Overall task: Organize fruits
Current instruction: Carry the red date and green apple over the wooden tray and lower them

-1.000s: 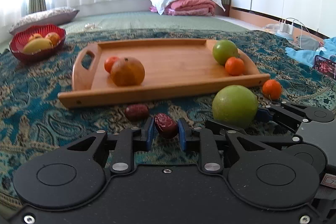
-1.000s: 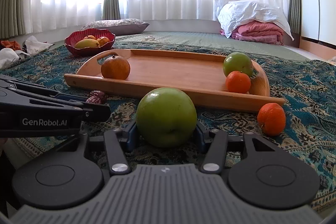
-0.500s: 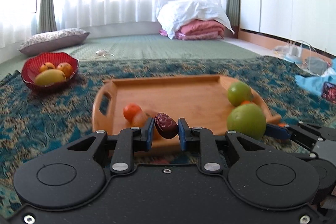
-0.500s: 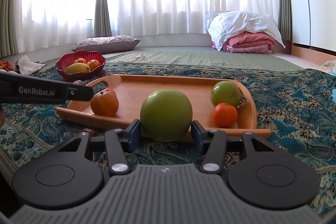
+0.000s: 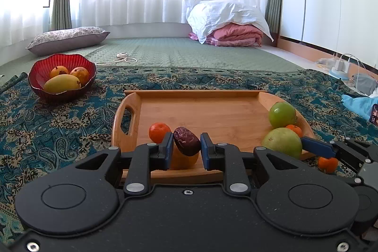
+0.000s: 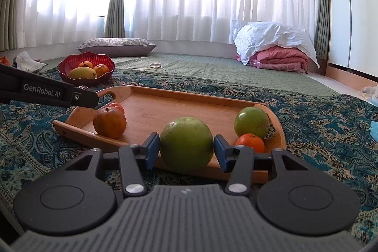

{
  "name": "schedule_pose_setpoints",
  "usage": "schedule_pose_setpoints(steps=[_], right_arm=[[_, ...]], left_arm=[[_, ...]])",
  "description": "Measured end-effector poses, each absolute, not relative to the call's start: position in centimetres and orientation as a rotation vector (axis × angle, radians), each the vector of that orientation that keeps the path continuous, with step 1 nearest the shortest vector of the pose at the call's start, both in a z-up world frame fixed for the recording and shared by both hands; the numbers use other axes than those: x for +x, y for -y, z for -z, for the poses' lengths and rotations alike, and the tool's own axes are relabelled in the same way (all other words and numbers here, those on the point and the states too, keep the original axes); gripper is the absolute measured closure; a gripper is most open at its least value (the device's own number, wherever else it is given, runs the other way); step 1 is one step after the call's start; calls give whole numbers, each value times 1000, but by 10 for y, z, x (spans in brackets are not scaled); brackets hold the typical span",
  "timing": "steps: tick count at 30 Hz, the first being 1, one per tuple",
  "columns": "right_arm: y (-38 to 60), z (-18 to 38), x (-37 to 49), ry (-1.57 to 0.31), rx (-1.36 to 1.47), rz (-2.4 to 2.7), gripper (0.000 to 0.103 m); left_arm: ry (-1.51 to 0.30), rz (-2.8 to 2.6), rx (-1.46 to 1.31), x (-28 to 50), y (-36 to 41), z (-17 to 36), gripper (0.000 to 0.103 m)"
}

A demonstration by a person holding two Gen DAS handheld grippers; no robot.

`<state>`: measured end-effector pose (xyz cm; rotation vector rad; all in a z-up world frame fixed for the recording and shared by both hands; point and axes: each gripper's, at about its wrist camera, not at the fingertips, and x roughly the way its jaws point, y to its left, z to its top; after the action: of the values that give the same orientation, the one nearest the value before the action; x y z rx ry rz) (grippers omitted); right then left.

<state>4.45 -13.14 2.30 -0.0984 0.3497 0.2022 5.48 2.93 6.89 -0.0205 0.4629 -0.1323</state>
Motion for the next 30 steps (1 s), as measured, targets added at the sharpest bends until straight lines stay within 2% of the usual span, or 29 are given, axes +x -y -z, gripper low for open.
schedule_pose_setpoints(steps=[3,30], right_arm=[[131,-22,55,-366,-88,-181,45],[131,-17,98,-426,2,-156,47]], left_arm=[[-465,134,-21,55,-30,-68,80],[-472,127,-43,101,-41,-68,80]])
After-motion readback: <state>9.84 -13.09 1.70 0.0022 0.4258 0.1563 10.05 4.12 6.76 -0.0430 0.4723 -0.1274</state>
